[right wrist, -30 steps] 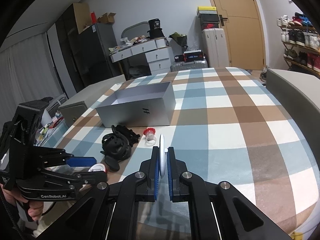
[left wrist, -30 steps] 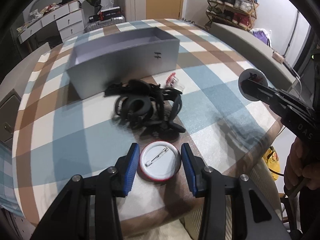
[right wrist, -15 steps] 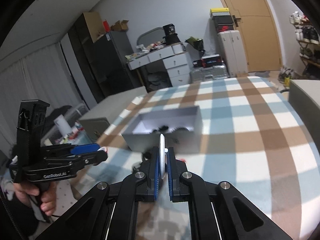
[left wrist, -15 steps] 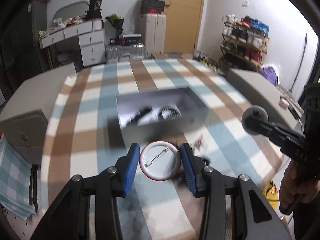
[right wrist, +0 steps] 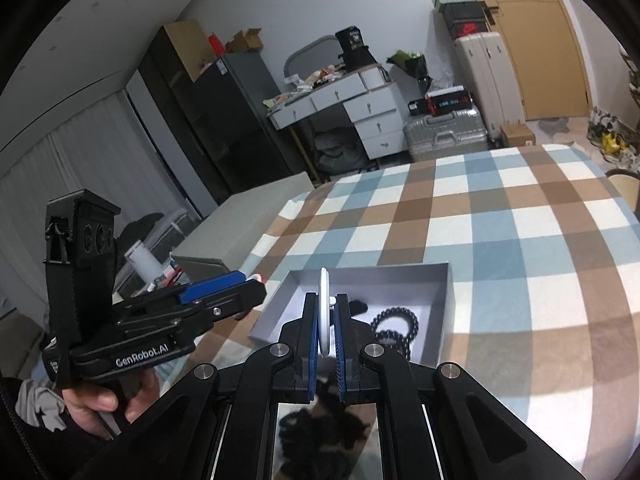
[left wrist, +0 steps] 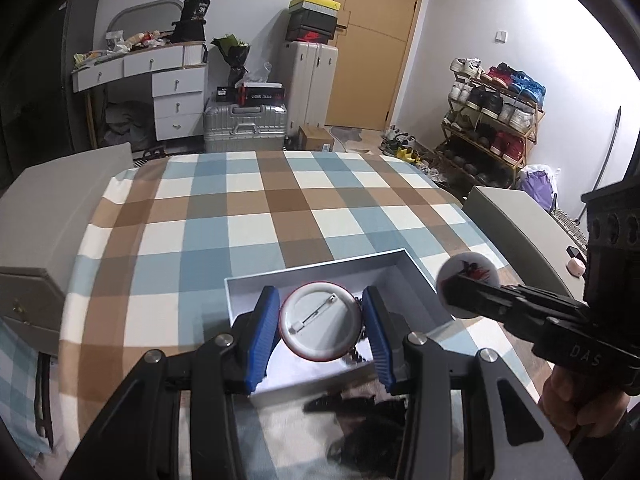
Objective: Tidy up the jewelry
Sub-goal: 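Carry both badges over the silver box and open both grippers inside it, then withdraw both grippers from the box toward the remaining items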
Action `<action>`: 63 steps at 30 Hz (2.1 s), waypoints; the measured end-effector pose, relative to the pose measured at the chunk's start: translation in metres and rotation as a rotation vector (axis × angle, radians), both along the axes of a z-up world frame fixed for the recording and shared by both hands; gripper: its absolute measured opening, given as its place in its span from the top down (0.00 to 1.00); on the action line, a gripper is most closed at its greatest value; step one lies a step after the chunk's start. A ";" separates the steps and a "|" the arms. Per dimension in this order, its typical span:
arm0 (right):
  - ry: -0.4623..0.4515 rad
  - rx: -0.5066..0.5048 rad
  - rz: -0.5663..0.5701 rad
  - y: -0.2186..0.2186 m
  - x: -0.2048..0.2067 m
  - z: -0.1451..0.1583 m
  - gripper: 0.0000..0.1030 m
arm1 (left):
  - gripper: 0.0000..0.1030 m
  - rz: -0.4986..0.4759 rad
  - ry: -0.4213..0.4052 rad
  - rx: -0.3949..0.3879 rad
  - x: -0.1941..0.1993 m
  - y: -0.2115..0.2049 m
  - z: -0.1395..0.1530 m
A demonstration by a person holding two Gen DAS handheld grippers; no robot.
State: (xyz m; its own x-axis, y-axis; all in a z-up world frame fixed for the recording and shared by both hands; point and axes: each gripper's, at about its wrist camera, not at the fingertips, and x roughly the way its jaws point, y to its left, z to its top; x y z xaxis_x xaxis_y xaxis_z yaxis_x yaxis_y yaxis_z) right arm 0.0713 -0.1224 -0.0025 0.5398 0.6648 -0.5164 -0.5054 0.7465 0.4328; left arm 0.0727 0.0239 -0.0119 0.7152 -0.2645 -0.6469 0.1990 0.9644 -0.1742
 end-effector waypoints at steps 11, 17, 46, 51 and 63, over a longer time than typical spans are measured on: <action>0.070 -0.055 0.014 0.014 0.036 -0.025 0.94 | 0.64 -0.022 0.079 -0.055 0.025 0.001 -0.018; 0.082 -0.098 0.041 0.025 0.042 -0.036 0.93 | 0.64 -0.036 0.130 -0.108 0.031 0.004 -0.027; -0.205 -0.015 -0.180 -0.030 -0.052 0.034 0.03 | 0.31 0.063 -0.041 -0.024 -0.032 0.011 0.011; -0.232 -0.024 -0.199 -0.033 -0.069 0.042 0.00 | 0.25 0.092 -0.089 0.034 -0.046 0.008 0.017; -0.188 -0.046 -0.244 -0.047 -0.099 0.029 0.00 | 0.18 0.157 -0.144 0.043 -0.078 0.009 0.011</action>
State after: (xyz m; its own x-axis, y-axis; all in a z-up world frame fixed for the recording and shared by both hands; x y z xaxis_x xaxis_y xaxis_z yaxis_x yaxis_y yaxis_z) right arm -0.0281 -0.1690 0.0263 0.7695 0.4820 -0.4190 -0.3770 0.8723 0.3112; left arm -0.0050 0.0333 -0.0007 0.8314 -0.1174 -0.5431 0.0661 0.9914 -0.1132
